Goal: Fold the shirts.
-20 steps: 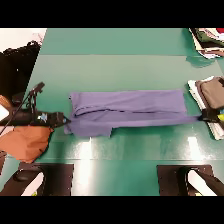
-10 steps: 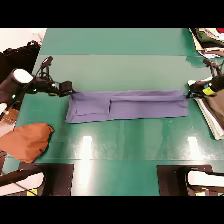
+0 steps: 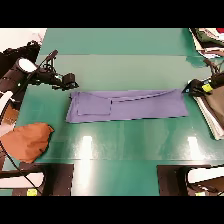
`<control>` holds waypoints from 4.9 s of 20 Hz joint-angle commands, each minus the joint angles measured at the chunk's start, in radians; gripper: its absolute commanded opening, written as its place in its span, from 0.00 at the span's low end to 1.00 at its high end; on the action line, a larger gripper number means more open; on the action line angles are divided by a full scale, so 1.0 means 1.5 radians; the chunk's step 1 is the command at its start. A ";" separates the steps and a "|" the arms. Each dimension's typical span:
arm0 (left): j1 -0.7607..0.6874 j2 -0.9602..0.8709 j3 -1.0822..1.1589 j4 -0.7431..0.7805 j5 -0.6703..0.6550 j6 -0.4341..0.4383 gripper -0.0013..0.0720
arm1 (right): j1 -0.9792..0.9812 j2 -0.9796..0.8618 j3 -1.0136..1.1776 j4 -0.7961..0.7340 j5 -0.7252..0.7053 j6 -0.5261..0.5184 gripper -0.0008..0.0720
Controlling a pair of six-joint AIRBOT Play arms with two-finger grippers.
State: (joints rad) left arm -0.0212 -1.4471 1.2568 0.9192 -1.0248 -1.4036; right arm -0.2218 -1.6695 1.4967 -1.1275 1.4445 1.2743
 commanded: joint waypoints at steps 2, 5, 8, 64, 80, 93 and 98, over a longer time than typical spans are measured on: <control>-0.002 -0.004 0.008 -0.033 -0.024 0.011 0.05 | -0.080 -0.007 -0.067 0.063 0.015 -0.051 0.75; -0.043 -0.004 0.008 -0.035 -0.014 0.011 0.05 | -0.107 -0.027 -0.115 0.130 -0.011 -0.082 0.75; -0.100 -0.008 0.008 -0.034 0.023 0.011 0.05 | -0.098 -0.065 -0.114 0.153 0.005 -0.083 0.74; 0.076 0.041 0.381 0.156 -0.236 -0.019 0.05 | 0.569 -0.091 0.129 0.246 -0.121 -0.076 0.44; 0.076 0.035 0.380 0.149 -0.204 -0.020 0.05 | 0.424 -0.066 -0.186 0.374 -0.249 -0.075 0.77; -0.035 0.035 0.349 0.121 -0.163 -0.024 0.05 | 0.404 -0.053 0.029 0.220 -0.240 -0.033 0.03; -0.146 0.035 0.348 0.121 -0.095 -0.024 0.05 | 0.140 0.073 0.029 0.157 -0.219 -0.024 0.03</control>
State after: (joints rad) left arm -0.1577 -1.3949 1.7802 1.0992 -1.2278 -1.4399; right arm 0.1780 -1.6493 1.5352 -0.8307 1.1099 1.2255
